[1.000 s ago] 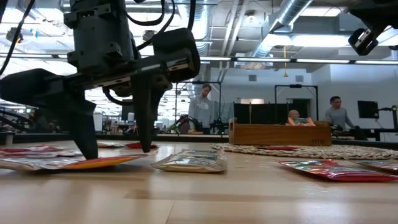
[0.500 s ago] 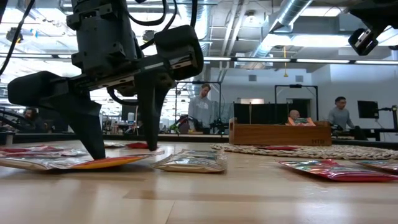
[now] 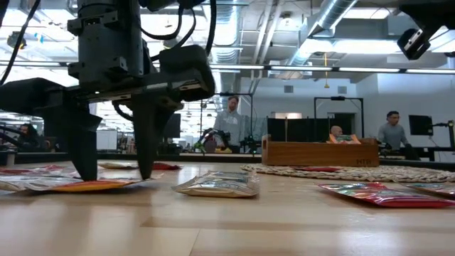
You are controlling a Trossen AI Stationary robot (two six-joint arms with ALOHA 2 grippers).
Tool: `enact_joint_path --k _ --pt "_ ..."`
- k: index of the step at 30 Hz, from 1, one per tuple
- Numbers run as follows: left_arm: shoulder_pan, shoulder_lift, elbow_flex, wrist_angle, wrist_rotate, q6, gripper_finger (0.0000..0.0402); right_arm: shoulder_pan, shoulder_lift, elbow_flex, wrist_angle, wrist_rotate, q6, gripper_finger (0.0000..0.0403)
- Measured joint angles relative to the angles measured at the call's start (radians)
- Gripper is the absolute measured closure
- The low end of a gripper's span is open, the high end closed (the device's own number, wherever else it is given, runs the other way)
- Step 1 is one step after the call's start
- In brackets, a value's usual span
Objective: Pick & Place Tea
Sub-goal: Put the orange tea pack into the right compartment of the brown organizer
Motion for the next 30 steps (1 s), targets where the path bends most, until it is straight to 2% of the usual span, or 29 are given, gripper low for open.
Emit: enact_joint_path --k 11,30 --pt "0.000 0.001 -0.001 -0.039 0.000 0.004 0.0232 0.000 0.000 0.000 0.008 0.001 0.000 0.0402" --pt "0.000 0.002 -0.002 -0.046 -0.023 -0.009 0.0336 0.000 0.000 0.000 0.008 0.002 0.000 0.0402"
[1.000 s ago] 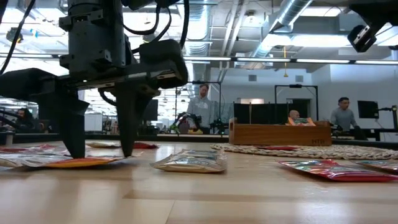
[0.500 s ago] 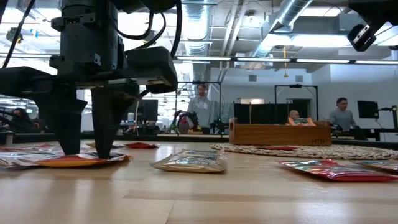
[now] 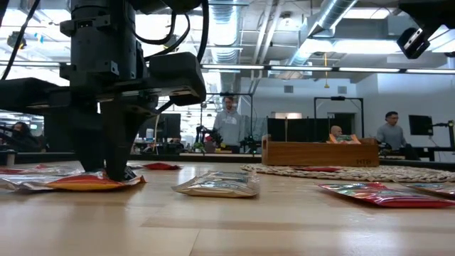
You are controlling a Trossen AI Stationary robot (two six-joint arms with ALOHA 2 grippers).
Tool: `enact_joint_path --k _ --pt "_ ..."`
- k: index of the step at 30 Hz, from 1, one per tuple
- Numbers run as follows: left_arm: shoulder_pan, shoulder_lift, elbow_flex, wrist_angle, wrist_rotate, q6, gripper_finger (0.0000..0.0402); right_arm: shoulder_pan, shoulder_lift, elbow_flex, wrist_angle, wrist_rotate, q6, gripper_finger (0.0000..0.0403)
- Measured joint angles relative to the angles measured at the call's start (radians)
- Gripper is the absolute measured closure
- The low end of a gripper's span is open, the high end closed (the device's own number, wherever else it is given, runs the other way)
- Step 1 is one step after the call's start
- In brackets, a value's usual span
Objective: Pick & Place Tea
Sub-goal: Put the orange tea pack into the right compartment of the brown organizer
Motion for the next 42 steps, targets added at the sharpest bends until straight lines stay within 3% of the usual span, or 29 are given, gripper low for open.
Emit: enact_joint_path --k 7,15,21,27,34,42 --pt "0.000 -0.009 -0.001 -0.008 -0.003 -0.003 0.0368 0.000 0.000 0.000 0.000 0.000 0.000 0.0402" --pt "0.000 -0.006 0.074 -0.158 -0.024 0.026 0.0372 0.000 0.000 0.000 0.000 0.000 0.000 0.0402" --pt "0.000 -0.006 0.117 -0.178 -0.049 0.057 0.0372 0.000 0.000 0.000 0.000 0.000 0.000 0.0402" --pt "0.000 -0.007 0.175 -0.187 -0.172 0.081 0.0372 0.000 0.000 0.000 -0.001 -0.004 0.069 0.0402" --pt "0.028 -0.009 0.295 -0.182 -0.427 0.384 0.0372 0.001 0.115 0.000 0.000 -0.113 0.140 0.0389" --pt "0.124 -0.011 0.434 -0.112 -0.577 0.912 0.0372 0.000 0.388 0.000 0.204 -0.285 0.141 0.0312"
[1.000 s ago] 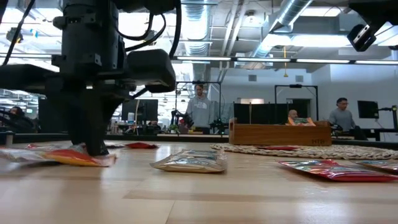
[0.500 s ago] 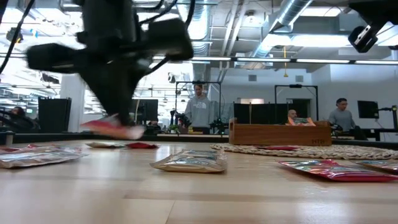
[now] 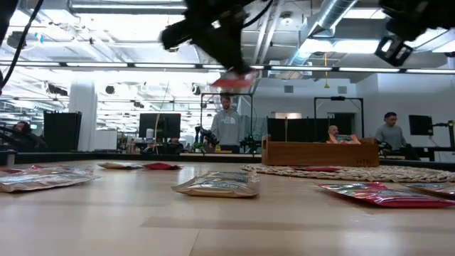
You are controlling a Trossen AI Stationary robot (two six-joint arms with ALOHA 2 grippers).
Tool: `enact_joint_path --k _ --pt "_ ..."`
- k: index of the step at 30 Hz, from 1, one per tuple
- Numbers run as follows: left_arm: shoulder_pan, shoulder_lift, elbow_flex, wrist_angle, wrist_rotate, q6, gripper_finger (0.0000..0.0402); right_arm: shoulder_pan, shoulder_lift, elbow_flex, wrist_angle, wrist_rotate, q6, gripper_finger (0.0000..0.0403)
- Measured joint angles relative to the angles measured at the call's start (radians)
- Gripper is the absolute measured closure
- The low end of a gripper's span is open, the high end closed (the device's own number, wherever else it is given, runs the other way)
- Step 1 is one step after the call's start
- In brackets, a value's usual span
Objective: Pick & Place Tea
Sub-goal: Put the orange tea pack into the right compartment of the brown organizer
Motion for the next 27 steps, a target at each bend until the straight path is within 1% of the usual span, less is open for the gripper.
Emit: enact_joint_path --k 6,9,13,18,24,27 --pt "0.059 -0.002 0.011 0.163 -0.020 0.375 0.0372 0.000 0.133 0.000 0.189 -0.060 0.057 0.0270" --pt "0.086 -0.002 0.011 0.227 -0.021 0.503 0.0372 -0.001 0.194 0.000 0.252 -0.058 0.077 0.0258" --pt "0.112 -0.002 0.011 0.296 -0.021 0.653 0.0372 -0.011 0.267 0.008 0.281 -0.032 0.074 0.0253" --pt "0.130 -0.002 0.011 0.387 0.008 0.769 0.0372 -0.041 0.372 0.055 0.283 0.000 -0.016 0.0262" --pt "0.131 -0.002 0.011 0.389 0.008 0.840 0.0372 -0.080 0.487 0.127 0.278 0.029 -0.099 0.0282" --pt "0.131 -0.002 0.011 0.386 0.009 0.847 0.0372 -0.091 0.542 0.163 0.243 0.029 -0.136 0.0289"
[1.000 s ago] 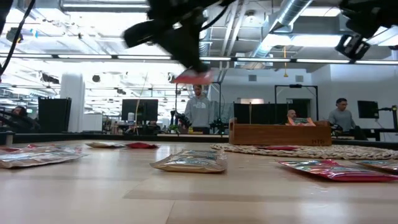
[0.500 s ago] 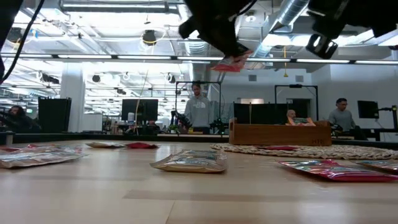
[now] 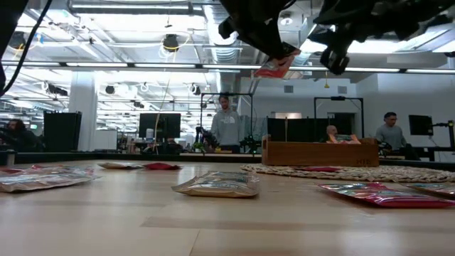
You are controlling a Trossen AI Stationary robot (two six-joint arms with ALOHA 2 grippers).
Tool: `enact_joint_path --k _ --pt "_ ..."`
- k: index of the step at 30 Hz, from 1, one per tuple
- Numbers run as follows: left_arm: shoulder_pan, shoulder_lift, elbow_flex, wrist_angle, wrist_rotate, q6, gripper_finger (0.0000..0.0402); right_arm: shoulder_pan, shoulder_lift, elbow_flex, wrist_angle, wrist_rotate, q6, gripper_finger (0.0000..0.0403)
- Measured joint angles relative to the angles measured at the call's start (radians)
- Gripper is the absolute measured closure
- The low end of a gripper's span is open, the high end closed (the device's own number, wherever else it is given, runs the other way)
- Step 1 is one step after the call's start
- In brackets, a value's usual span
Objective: Pick & Place Tea
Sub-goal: Put the orange tea pack into the right compartment of the brown organizer
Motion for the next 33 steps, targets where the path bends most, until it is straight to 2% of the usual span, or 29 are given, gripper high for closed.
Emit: enact_joint_path --k 17,28,33 --pt "0.001 0.001 -0.001 -0.020 0.034 0.082 0.0372 0.012 0.248 0.196 -0.145 -0.005 -0.125 0.0291" --pt "0.001 0.002 -0.001 -0.014 0.038 0.082 0.0372 0.045 0.279 0.209 -0.149 0.045 -0.131 0.0292" --pt "0.001 0.002 -0.001 -0.010 0.060 0.070 0.0372 0.045 0.281 0.208 -0.151 0.045 -0.129 0.0310"
